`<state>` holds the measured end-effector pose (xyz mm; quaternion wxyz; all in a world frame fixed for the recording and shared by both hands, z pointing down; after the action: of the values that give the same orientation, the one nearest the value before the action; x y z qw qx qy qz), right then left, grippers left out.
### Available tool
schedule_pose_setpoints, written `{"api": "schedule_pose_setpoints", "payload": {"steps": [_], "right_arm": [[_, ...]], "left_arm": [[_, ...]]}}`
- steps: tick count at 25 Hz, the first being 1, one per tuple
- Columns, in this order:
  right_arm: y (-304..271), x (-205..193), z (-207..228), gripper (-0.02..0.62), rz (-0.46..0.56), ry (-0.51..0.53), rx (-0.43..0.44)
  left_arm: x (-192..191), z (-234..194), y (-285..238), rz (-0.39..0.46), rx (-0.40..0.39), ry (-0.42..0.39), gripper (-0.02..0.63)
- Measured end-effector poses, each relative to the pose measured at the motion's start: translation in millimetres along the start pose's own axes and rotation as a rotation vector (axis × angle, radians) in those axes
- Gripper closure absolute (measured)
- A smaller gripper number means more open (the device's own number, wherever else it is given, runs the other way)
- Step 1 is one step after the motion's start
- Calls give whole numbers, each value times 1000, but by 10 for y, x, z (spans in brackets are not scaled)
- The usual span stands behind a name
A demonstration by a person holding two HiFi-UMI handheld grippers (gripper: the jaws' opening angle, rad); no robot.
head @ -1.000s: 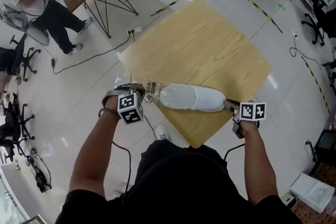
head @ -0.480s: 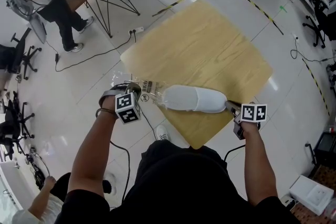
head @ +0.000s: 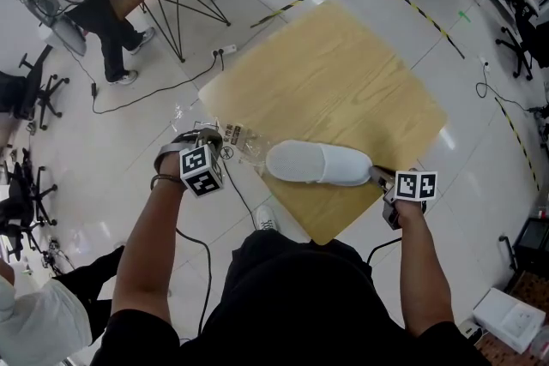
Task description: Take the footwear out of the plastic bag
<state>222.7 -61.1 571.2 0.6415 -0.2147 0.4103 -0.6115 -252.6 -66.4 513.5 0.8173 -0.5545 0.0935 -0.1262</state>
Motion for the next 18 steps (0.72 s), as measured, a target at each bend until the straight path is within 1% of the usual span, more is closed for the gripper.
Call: {"api": "schedule_pose_setpoints", "payload": {"steps": [3, 12, 15, 18], "right_arm": [[-8, 7, -2, 560, -1, 3, -2], [17, 14, -25, 560, -10, 9, -5], [11, 10, -24, 560, -8, 9, -5], [16, 10, -37, 560, -9, 6, -7]], "left_arm": [[-34, -105, 17, -5, 17, 17, 598], [-74, -444, 108, -30, 87, 34, 598], [-116, -579, 150, -45, 120, 58, 598], [-165, -747, 215, -51, 158, 106, 598]]}}
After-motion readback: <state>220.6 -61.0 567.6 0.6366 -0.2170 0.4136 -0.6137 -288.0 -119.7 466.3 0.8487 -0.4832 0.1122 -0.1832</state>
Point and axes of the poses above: the fingertips, and each gripper's own axes: y backward along the fingers, z to its right, x out of its top, the point moved 9 cm from there along y, backward along the fingers, and after that the axes turned 9 degrees about -z, right-handed, at the moved point
